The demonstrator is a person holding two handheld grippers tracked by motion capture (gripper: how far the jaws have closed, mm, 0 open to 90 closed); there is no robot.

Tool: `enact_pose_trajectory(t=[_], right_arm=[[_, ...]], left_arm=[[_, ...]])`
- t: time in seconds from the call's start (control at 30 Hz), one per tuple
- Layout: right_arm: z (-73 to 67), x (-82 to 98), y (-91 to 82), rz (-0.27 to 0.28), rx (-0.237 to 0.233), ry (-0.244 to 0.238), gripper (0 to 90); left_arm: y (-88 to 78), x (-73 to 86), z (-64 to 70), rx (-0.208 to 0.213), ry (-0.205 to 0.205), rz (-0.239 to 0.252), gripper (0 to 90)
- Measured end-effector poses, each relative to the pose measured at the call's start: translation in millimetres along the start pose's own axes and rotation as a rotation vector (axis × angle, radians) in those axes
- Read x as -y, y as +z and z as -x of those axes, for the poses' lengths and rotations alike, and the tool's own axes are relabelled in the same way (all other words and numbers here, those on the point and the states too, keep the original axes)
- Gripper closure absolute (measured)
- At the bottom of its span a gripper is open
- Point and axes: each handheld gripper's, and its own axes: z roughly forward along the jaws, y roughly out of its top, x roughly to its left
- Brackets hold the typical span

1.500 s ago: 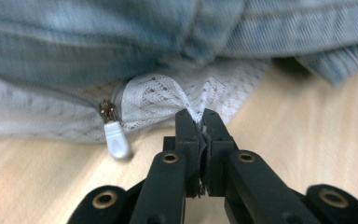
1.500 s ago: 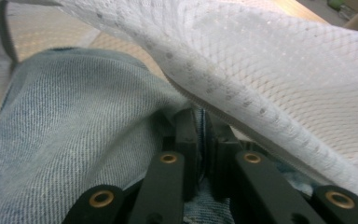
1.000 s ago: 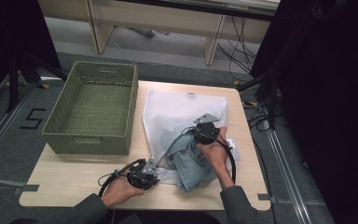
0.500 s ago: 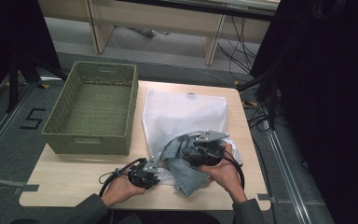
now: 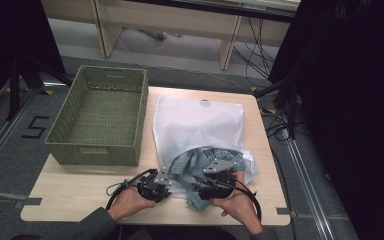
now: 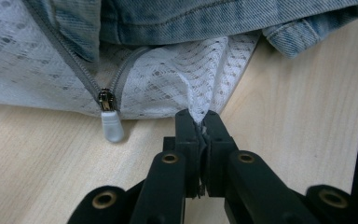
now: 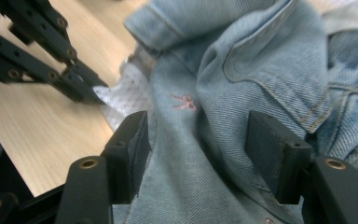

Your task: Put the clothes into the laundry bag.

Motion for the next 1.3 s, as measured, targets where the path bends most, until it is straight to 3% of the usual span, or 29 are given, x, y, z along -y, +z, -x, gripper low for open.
enact_pose_trajectory(t=[0.03,0.07,0.1,0.13,0.17,0.2,0.23,0.27,0.37,0.43,0.5,0.53,0.57,0.6,0.63,0.67,0.73,0.77,0.8,0.83,0.93,0.97,1.0,1.03,1.07,1.1,1.2,1.3], right_arm=[[-2.2,-0.7,-0.7,0.046,0.009,0.002,41.2],[-3.2,-1.6,-4.2,0.046,0.007,-0.006,41.2],[-4.5,-1.3,-8.0,0.010,-0.007,-0.008,41.1],[-5.2,1.2,-5.8,0.022,0.006,-0.018,41.0],[-5.4,5.7,-0.5,0.020,0.014,-0.015,40.8],[-4.4,8.1,3.4,0.009,0.014,-0.016,40.7],[-5.2,12.0,9.2,-0.029,0.007,0.011,40.5],[-4.7,13.9,12.3,-0.046,0.009,0.005,40.2],[-7.1,15.7,23.6,-0.092,0.012,0.000,40.6],[-5.8,14.9,35.5,-0.123,0.061,-0.065,49.5],[-5.2,10.8,42.9,-0.144,0.117,-0.140,65.5],[-3.6,8.2,44.3,-0.150,0.127,-0.171,73.3],[-1.7,5.1,46.2,-0.145,0.128,-0.184,76.6],[1.3,1.3,47.8,-0.146,0.142,-0.209,78.5],[3.4,-3.9,51.4,-0.145,0.155,-0.212,80.0],[5.1,-7.6,53.5,-0.143,0.166,-0.213,80.6],[13.5,-18.7,59.1,-0.130,0.196,-0.222,82.0],[19.6,-24.9,61.9,-0.122,0.208,-0.231,82.4],[25.7,-30.8,64.4,-0.109,0.216,-0.220,82.9],[29.6,-35.6,66.7,-0.089,0.238,-0.178,83.3],[44.8,-47.8,71.8,-0.025,0.282,-0.142,83.9],[49.6,-51.3,72.6,-0.023,0.292,-0.118,84.0],[54.5,-52.9,74.4,-0.015,0.282,-0.091,84.2],[59.8,-53.0,78.2,0.004,0.306,-0.090,84.2],[62.3,-51.8,81.2,-0.015,0.278,-0.057,84.0],[63.7,-48.3,85.7,-0.011,0.280,-0.034,82.8],[64.9,-38.8,94.3,-0.007,0.243,-0.045,80.8],[64.2,-39.7,88.6,0.014,0.214,0.012,74.2]], left_arm=[[0.2,-0.3,-0.7,-0.002,0.013,0.000,86.3],[0.5,-0.1,-1.1,0.000,0.012,0.001,86.2],[0.6,0.4,-0.7,0.001,0.001,0.002,86.2],[0.8,0.4,-0.3,0.001,-0.001,0.011,86.1],[1.4,0.6,0.6,-0.001,-0.006,0.021,86.0],[0.7,0.3,0.3,0.001,0.005,0.000,86.1],[1.0,0.1,0.5,-0.002,0.005,0.000,86.1],[0.9,-0.2,-0.3,-0.003,0.021,0.001,86.1],[1.6,0.7,0.7,0.001,0.006,0.009,86.1],[1.0,-0.5,0.3,-0.001,0.027,0.001,86.2],[1.6,0.0,1.6,0.002,0.016,0.005,86.6],[1.2,0.0,1.8,-0.002,0.030,0.002,86.9],[2.1,-0.3,4.4,-0.006,0.020,0.019,87.3],[0.6,-1.9,4.9,-0.012,0.070,-0.010,87.6],[2.3,-1.9,7.9,-0.015,0.045,0.007,87.7],[1.9,-2.5,7.2,-0.014,0.069,0.001,87.7],[1.7,-1.6,7.5,-0.004,0.048,0.001,87.7],[0.3,-1.6,6.0,-0.005,0.072,-0.015,87.8],[0.1,-1.2,6.3,-0.004,0.066,-0.016,87.8],[-0.5,-1.4,6.2,-0.011,0.070,-0.019,87.8],[-1.3,0.2,7.9,-0.032,0.053,-0.011,87.8],[-1.3,-0.3,6.4,-0.011,0.078,-0.013,87.8],[-1.8,-0.1,6.6,-0.012,0.074,-0.021,87.8],[-1.9,0.3,6.6,-0.005,0.072,-0.024,87.8],[-2.7,0.3,6.1,-0.002,0.075,-0.031,87.8],[-3.1,1.0,6.0,-0.004,0.072,-0.030,87.7],[-5.8,2.1,3.0,-0.008,0.083,-0.041,87.7],[-7.9,4.5,-1.1,0.000,0.053,-0.046,87.6]])
